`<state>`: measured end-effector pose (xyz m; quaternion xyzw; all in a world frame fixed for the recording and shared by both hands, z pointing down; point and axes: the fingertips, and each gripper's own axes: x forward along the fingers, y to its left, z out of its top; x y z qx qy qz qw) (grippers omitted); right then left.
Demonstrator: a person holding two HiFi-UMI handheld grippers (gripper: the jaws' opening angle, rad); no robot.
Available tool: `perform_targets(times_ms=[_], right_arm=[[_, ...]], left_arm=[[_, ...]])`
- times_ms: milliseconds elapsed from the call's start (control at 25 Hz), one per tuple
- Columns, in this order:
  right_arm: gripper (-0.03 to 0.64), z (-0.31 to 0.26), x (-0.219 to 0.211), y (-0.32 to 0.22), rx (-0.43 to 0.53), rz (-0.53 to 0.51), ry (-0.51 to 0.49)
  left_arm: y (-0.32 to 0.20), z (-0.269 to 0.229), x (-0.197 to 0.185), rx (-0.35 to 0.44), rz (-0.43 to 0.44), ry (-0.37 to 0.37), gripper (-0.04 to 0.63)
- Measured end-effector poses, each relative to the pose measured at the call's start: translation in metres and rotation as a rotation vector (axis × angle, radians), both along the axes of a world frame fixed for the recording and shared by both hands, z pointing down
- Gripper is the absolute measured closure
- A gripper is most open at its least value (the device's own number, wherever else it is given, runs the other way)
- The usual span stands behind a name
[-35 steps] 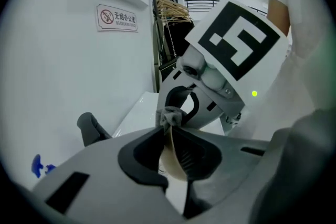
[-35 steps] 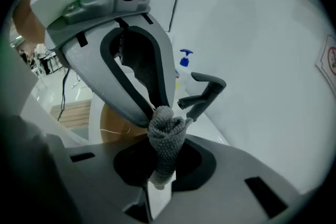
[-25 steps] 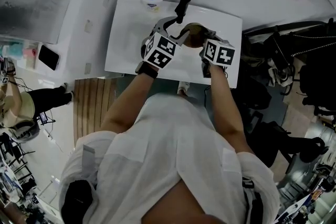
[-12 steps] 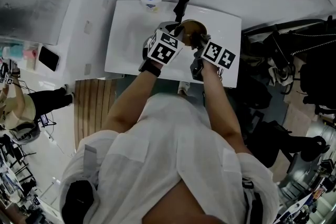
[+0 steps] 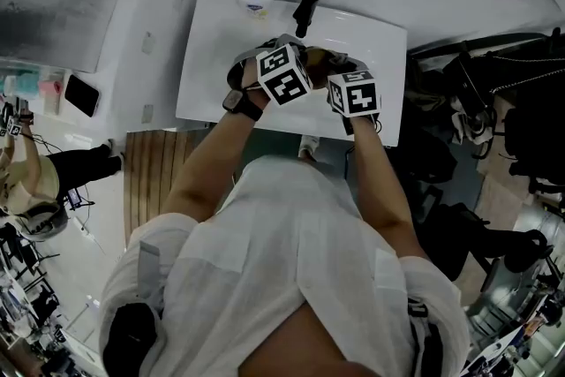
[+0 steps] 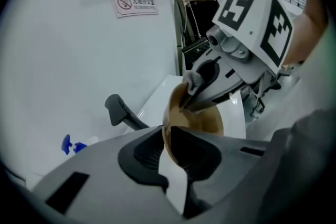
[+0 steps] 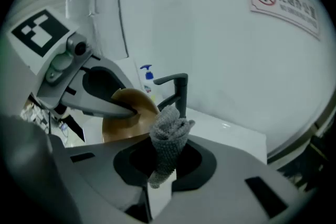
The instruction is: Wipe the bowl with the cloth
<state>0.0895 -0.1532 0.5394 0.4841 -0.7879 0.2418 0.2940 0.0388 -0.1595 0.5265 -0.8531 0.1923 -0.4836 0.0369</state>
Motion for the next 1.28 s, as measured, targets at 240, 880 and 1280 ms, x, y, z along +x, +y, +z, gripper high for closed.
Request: perform_targets(times_ms=[240,880,1280], right_arm=[[0.554,-0.006,-0.015,0.005,0.092,-0.258,0.290],[0.555,-0.005,-0.042,0.008,0.223,-0.618,0.532],[0.557,-0.032,-0.024,-0.020,0.250,-0.225,0.219]], left_arm=[[0.010,0.004,0.003,0.024,0.123,-0.117,0.548],[0.015,0.011,0.006,0.028,0.183,-0.149,0.569],[-0.018,-0.017,0.003,0.099,-0.118,0.167,0.580]])
